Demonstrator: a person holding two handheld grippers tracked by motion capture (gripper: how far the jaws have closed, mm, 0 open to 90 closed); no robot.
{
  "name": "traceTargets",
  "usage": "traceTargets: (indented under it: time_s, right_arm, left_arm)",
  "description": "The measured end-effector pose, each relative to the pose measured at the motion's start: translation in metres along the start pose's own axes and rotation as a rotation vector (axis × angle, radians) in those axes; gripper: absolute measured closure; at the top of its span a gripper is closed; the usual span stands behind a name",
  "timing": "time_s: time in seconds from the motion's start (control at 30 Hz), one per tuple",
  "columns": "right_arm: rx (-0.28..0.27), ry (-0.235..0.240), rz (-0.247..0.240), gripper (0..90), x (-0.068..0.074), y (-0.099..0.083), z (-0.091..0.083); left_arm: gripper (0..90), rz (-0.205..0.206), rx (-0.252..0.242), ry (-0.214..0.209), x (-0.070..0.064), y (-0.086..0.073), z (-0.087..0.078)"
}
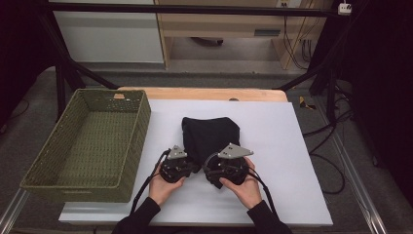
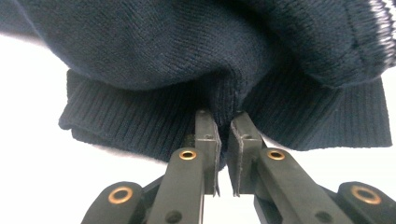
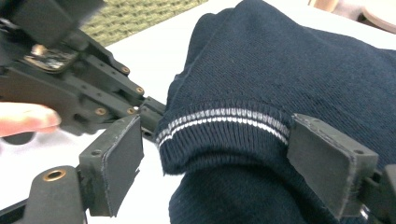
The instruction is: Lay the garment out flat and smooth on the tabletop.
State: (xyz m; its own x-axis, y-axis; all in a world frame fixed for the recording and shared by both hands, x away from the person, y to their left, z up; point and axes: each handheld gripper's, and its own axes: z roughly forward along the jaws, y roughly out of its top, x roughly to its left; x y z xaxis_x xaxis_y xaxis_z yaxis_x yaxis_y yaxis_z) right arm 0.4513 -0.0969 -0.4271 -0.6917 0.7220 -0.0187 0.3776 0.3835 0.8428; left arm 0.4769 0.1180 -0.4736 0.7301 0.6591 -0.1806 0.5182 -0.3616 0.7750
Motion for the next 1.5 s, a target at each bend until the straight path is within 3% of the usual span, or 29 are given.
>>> traceTargets:
  time_s: [0.07, 0.2, 0.3, 0.43, 0.53, 0.67, 0.8, 1.23, 1.5]
  right_arm:
    - [0.002, -0.047, -0.016, 28.0, 0.001, 0.0, 0.003]
    - [0.011, -0.077, -0.002, 50.1, -0.005, -0.001, 0.004]
    - [0.016, -0.072, 0.037, 63.6, -0.011, -0.002, -0.001]
    - [0.02, -0.073, 0.041, 73.0, -0.014, -0.002, -0.005]
    - [-0.017, -0.071, 0.053, 75.9, -0.015, 0.002, -0.013]
    - [-0.087, -0.102, 0.068, 77.3, -0.023, 0.013, -0.034]
    - [-0.118, -0.125, 0.123, 77.8, -0.036, 0.019, -0.048]
    - [-0.131, -0.194, 0.166, 77.9, -0.073, 0.041, -0.071]
    - [-0.096, -0.271, 0.205, 77.5, -0.106, 0.038, -0.067]
  left_arm:
    - [83.4, 0.004, -0.002, -0.002, -0.001, 0.0, -0.001]
    - [83.5, 0.012, -0.001, -0.01, -0.001, 0.001, -0.003]
    - [83.6, 0.011, -0.004, -0.017, -0.002, 0.001, -0.003]
    - [83.7, 0.014, -0.007, -0.022, -0.003, 0.002, -0.006]
    - [83.8, 0.014, -0.011, -0.027, -0.001, 0.003, -0.011]
    - [84.1, 0.013, -0.014, -0.029, 0.0, 0.002, -0.02]
    - [84.2, 0.014, -0.012, -0.042, -0.001, 0.0, -0.031]
    - [84.2, 0.015, 0.009, -0.061, -0.002, -0.015, -0.066]
    - [84.2, 0.008, 0.045, -0.067, -0.005, -0.029, -0.068]
